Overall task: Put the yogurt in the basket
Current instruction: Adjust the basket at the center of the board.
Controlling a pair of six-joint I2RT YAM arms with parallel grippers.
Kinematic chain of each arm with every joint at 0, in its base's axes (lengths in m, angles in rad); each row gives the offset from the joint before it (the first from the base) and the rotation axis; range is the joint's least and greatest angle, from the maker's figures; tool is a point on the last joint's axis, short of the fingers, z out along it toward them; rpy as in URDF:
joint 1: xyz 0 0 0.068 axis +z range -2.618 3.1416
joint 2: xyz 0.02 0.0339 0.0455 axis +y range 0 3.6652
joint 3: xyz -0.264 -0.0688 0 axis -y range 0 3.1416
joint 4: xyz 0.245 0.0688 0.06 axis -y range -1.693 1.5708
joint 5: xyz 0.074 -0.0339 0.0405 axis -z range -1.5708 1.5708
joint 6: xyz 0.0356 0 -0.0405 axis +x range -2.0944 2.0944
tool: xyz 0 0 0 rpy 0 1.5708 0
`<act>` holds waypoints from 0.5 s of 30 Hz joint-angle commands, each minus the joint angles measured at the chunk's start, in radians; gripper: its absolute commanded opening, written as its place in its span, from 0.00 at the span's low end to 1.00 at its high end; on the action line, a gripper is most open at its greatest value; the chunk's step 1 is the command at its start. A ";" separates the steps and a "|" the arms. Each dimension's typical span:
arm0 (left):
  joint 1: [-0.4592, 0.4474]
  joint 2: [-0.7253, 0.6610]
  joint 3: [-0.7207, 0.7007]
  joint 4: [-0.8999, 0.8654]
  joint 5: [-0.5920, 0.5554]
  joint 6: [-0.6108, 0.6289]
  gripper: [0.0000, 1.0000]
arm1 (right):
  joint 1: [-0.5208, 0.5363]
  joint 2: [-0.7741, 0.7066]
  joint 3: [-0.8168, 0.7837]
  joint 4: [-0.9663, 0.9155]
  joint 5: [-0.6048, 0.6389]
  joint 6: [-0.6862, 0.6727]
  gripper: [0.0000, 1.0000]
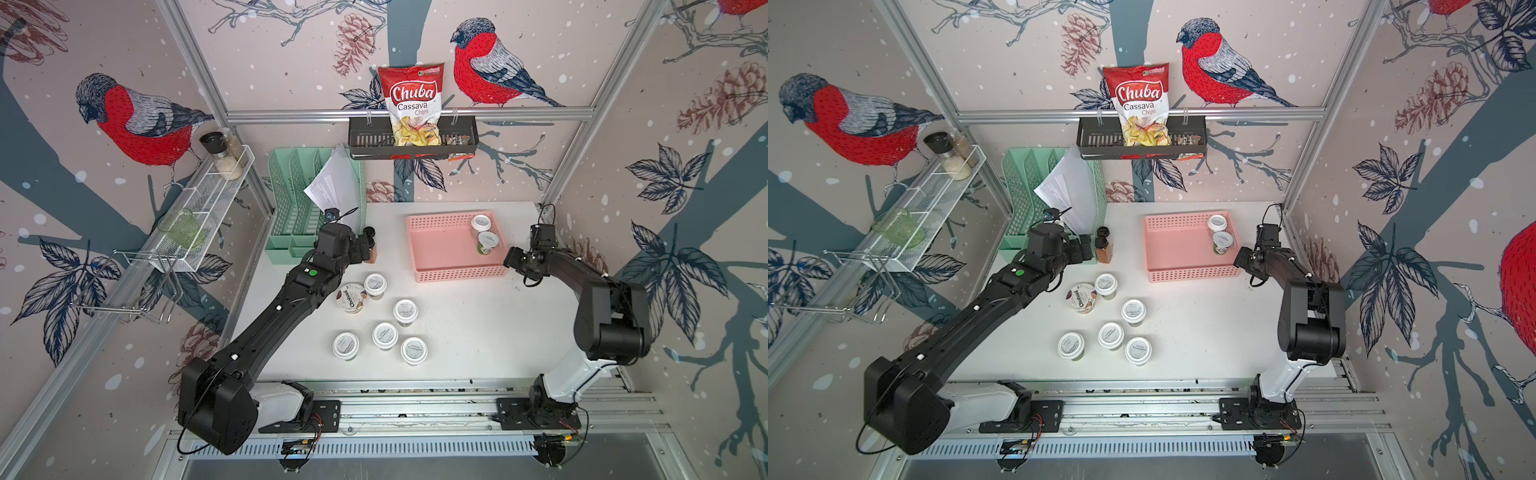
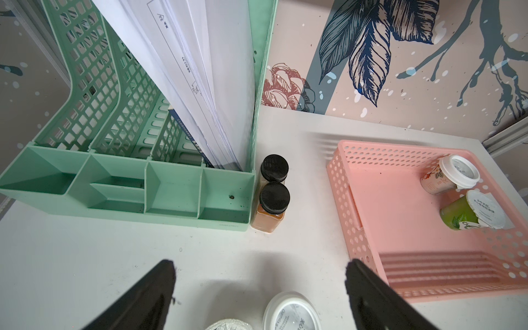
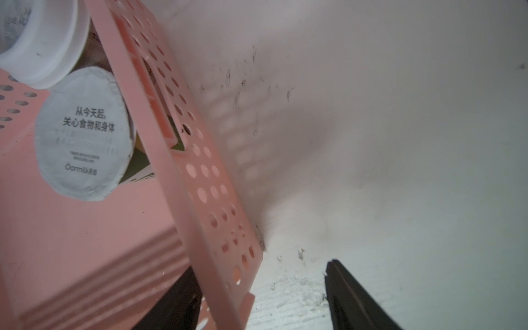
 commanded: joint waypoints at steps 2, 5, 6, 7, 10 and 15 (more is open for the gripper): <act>0.002 -0.004 0.000 0.018 0.000 0.007 0.96 | 0.001 -0.018 -0.015 -0.002 -0.001 -0.011 0.70; 0.002 -0.006 0.000 0.018 0.000 0.008 0.96 | 0.001 -0.030 -0.027 -0.007 0.007 -0.013 0.70; 0.002 -0.005 0.000 0.019 -0.001 0.007 0.96 | 0.001 -0.034 -0.032 -0.007 0.010 -0.015 0.70; 0.002 -0.005 0.000 0.019 -0.001 0.008 0.96 | 0.001 -0.036 -0.036 -0.007 0.011 -0.015 0.70; 0.002 -0.009 0.000 0.018 0.000 0.009 0.96 | 0.001 -0.043 -0.047 -0.006 0.013 -0.012 0.70; 0.002 -0.009 0.000 0.018 0.002 0.009 0.96 | 0.004 -0.066 -0.057 -0.010 0.016 -0.009 0.70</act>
